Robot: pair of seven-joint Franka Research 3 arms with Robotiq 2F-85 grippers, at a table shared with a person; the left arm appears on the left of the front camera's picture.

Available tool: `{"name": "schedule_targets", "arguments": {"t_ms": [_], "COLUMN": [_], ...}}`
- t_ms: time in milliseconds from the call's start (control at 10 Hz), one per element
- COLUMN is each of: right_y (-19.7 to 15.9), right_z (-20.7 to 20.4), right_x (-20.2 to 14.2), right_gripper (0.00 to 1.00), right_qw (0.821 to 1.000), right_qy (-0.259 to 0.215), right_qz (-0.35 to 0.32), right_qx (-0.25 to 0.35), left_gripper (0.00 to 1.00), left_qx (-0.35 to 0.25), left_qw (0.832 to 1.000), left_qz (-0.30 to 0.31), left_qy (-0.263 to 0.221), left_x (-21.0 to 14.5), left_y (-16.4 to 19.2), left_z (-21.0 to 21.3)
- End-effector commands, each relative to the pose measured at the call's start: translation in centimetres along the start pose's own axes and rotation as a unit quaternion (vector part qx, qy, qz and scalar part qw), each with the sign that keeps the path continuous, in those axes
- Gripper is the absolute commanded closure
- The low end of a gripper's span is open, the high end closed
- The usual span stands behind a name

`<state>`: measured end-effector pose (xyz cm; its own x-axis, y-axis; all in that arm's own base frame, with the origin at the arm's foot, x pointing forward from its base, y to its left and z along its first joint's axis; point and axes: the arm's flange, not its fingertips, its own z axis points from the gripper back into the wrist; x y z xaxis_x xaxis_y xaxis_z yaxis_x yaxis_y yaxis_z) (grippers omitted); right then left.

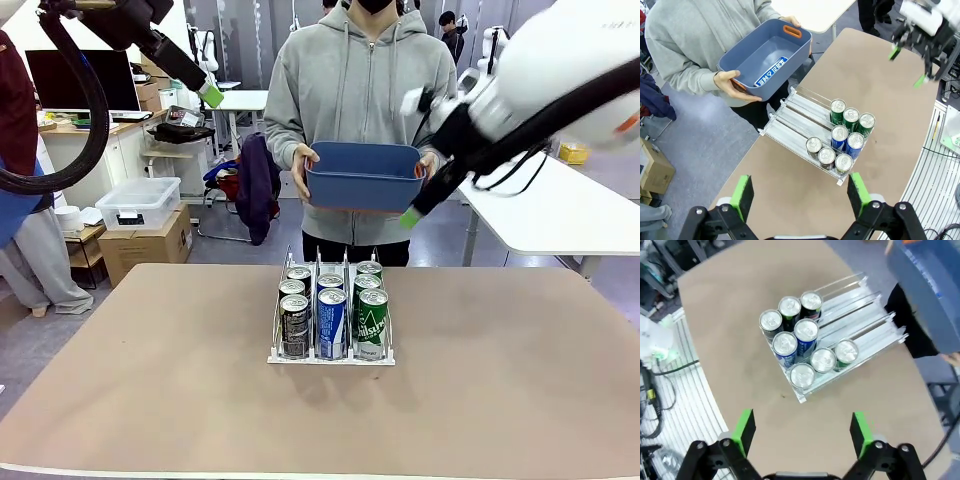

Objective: Fill the beverage cans into the dispenser.
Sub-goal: Pick up the Ionic drink handed by the human.

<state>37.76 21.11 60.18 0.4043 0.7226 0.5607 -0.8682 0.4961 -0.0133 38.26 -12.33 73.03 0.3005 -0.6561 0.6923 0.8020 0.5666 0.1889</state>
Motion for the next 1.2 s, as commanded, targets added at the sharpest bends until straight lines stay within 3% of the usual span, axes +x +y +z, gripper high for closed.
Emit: {"name": "schedule_targets", "arguments": {"t_ms": [0, 300, 700, 1100], "right_y": [-2.7, -5.8, -7.9, -10.1], "right_z": [4.0, 11.4, 18.3, 19.2], "right_x": [0.1, 1.2, 2.7, 2.6], "right_gripper": [0.00, 0.00, 0.00, 0.00], "right_qw": [0.999, 0.999, 0.997, 0.994], "right_qy": [-0.010, -0.031, -0.078, -0.097], "right_qz": [0.021, 0.015, -0.009, -0.035], "right_qx": [0.024, 0.038, -0.020, -0.025], "left_gripper": [0.00, 0.00, 0.00, 0.00], "left_qx": [0.003, 0.003, 0.003, 0.003], "left_qw": [1.000, 1.000, 1.000, 1.000], "left_qz": [-0.001, -0.001, -0.001, -0.001], "left_qy": [-0.003, -0.003, -0.003, -0.003], "left_x": [-0.1, -0.1, -0.1, -0.1], "left_y": [0.2, 0.2, 0.2, 0.2], "left_z": [-0.1, -0.1, -0.1, -0.1]}}
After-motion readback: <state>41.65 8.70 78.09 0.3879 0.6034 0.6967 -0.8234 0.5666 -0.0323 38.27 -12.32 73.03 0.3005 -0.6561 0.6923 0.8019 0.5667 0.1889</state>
